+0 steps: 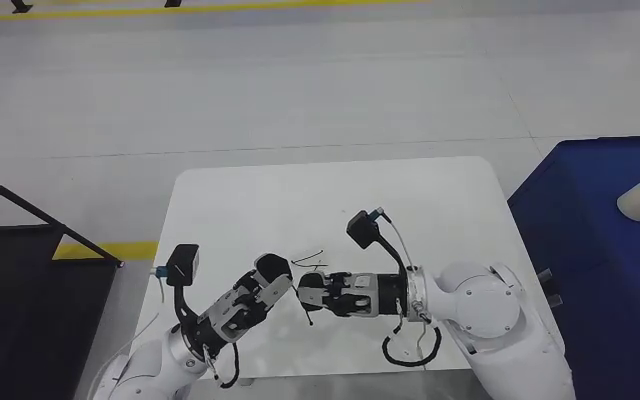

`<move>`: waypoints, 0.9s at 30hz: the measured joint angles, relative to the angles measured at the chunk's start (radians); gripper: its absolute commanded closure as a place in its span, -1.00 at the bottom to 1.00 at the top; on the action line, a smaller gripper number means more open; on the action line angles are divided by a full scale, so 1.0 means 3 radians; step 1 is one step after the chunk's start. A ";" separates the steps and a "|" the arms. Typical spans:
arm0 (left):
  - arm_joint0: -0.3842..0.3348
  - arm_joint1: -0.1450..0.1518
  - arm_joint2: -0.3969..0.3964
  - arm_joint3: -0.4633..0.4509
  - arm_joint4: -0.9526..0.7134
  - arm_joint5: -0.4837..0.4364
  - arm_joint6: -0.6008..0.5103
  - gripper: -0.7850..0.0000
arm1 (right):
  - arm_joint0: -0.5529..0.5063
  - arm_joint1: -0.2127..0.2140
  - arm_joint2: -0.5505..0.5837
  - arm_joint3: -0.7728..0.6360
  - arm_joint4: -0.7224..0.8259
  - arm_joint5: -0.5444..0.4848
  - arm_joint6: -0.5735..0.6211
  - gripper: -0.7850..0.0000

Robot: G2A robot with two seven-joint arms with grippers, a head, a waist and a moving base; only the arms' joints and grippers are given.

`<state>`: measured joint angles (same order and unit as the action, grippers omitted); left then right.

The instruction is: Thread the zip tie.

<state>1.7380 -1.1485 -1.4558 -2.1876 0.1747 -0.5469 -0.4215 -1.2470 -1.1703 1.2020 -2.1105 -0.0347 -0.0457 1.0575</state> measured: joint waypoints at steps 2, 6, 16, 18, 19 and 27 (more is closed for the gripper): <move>0.0027 0.0004 -0.0015 -0.0007 0.0016 -0.0024 0.0012 0.25 | 0.0004 0.0006 0.0002 -0.0001 0.0014 0.0007 -0.0002 1.00; 0.0064 0.0010 -0.0035 -0.0017 0.0063 -0.0052 0.0027 0.33 | 0.0012 0.0017 -0.0015 -0.0014 0.0002 0.0019 0.0006 1.00; 0.0091 0.0019 -0.0022 -0.0031 0.0176 -0.0071 0.0080 1.00 | 0.0020 0.0044 -0.0061 -0.0041 -0.0022 0.0027 -0.0009 1.00; 0.0094 0.0021 -0.0021 -0.0027 0.0183 -0.0074 0.0089 1.00 | 0.0019 0.0049 -0.0059 -0.0045 -0.0021 0.0028 -0.0016 1.00; 0.0095 0.0022 -0.0020 -0.0023 0.0185 -0.0077 0.0093 1.00 | 0.0019 0.0052 -0.0058 -0.0046 -0.0020 0.0026 -0.0019 1.00; 0.0087 0.0031 -0.0028 -0.0014 0.0185 -0.0106 0.0105 1.00 | 0.0049 0.0068 -0.0063 -0.0036 0.0020 0.0051 -0.0056 -1.00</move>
<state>1.7640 -1.1392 -1.4641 -2.1917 0.2303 -0.5787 -0.3899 -1.2323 -1.1498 1.1831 -2.1215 -0.0288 -0.0303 1.0406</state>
